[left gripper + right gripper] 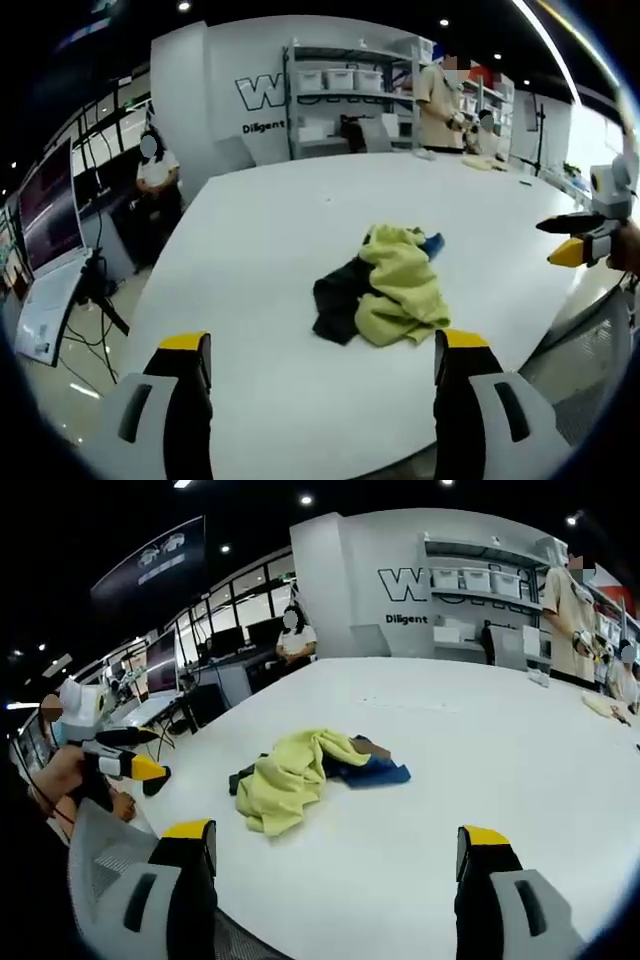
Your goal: Fold the garment on the visible template until the final outline fits inside the template.
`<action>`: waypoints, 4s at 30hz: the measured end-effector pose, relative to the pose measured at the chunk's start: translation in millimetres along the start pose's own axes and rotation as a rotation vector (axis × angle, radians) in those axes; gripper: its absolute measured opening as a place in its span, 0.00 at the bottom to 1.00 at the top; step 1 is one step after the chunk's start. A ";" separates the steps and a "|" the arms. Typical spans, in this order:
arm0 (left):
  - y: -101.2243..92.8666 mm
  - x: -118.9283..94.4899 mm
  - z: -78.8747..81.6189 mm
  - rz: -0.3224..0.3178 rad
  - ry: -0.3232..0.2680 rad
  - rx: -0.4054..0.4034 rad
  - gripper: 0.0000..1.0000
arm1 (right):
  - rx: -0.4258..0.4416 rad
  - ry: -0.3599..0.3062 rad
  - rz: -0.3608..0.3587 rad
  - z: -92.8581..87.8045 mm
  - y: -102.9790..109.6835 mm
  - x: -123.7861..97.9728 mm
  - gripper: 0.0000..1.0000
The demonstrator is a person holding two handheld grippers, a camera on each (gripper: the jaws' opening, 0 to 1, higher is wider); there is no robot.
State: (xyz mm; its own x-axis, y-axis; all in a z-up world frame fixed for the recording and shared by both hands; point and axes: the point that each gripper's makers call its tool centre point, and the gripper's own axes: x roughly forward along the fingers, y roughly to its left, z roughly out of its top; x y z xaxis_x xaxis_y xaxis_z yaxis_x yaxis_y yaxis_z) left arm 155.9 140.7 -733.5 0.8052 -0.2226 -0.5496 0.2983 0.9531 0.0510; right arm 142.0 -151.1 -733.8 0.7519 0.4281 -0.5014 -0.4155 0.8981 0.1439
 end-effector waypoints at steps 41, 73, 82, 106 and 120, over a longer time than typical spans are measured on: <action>7.1 17.7 19.0 -0.010 -0.005 0.005 0.81 | -0.002 -0.015 0.006 15.8 -8.6 10.7 0.99; 23.1 76.5 49.7 -0.045 0.011 -0.016 0.75 | -0.014 0.029 0.078 54.4 -21.8 81.7 0.98; 19.1 100.2 54.5 -0.082 0.020 -0.022 0.71 | -0.006 0.052 0.101 53.3 -30.2 110.6 0.95; 5.8 178.1 44.4 -0.138 0.091 0.033 0.57 | -0.062 0.091 0.154 40.7 -51.8 179.0 0.82; -6.8 214.8 21.2 -0.201 0.164 0.078 0.43 | -0.006 0.103 0.130 33.3 -67.1 213.0 0.61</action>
State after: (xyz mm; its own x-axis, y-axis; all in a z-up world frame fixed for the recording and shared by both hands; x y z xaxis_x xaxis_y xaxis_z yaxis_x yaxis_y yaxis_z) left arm 337.8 82.1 -834.2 0.6340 -0.3636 -0.6826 0.4875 0.8730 -0.0122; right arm 347.0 -116.9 -821.8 0.6348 0.5282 -0.5640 -0.5094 0.8349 0.2086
